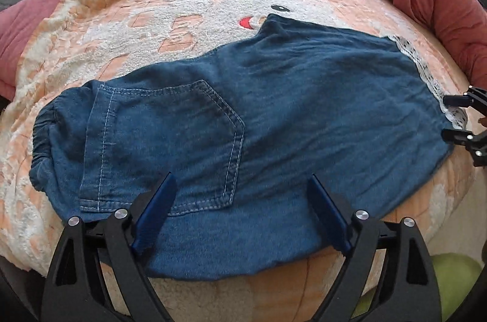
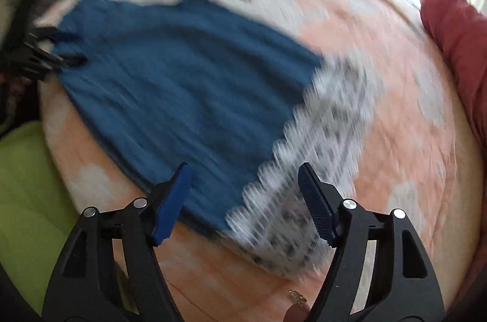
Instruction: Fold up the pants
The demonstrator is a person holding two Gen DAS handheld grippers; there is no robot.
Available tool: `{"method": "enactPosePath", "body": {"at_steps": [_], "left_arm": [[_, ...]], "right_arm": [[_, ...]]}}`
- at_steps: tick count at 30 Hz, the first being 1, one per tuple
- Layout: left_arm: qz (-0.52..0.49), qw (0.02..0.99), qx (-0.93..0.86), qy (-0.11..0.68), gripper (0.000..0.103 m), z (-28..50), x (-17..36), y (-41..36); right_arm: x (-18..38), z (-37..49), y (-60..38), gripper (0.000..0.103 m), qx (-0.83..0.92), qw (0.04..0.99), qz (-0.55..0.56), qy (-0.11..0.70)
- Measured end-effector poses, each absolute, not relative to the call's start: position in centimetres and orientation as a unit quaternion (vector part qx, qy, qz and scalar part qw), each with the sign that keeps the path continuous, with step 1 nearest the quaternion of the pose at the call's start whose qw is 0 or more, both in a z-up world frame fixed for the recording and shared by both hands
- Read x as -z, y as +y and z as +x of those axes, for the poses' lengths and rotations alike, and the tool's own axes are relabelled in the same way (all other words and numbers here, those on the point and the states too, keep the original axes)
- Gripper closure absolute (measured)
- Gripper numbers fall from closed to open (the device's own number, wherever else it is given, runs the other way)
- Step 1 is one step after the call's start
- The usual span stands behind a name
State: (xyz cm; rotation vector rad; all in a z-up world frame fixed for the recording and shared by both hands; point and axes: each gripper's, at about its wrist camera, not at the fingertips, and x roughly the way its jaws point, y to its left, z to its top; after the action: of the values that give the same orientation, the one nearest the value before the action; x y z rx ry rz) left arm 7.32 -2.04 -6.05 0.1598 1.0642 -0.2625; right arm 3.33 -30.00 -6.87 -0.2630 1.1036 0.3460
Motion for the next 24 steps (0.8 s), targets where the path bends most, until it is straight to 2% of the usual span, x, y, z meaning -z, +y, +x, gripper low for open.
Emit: {"method": "enactPosePath", "body": {"at_steps": [10,14,19,21,24], "left_arm": [[0.061,0.854,0.133,0.499,0.016,6.0,6.1,-1.1],[0.057,0.861,0.132,0.489,0.011,5.5,5.2,-1.5],[0.049,0.878,0.137,0.455,0.011,4.5,2.9,-2.3],[0.049,0.886,0.134,0.442,0.006,4.2,2.1,-2.7],[0.050,0.891,0.134,0.431,0.006,3.9,1.3,-3.1]], "right_arm": [[6.9,1.6,-31.2,0.038,-0.161,0.830,-0.113,0.522],[5.9,0.7,-31.4,0.034,-0.171,0.837,-0.110,0.507],[3.1,0.3,-32.5,0.033,-0.174,0.870,-0.058,0.457],[2.4,0.5,-32.4,0.032,-0.167,0.883,-0.047,0.436],[1.6,0.8,-32.1,0.028,-0.169,0.897,-0.033,0.408]]}}
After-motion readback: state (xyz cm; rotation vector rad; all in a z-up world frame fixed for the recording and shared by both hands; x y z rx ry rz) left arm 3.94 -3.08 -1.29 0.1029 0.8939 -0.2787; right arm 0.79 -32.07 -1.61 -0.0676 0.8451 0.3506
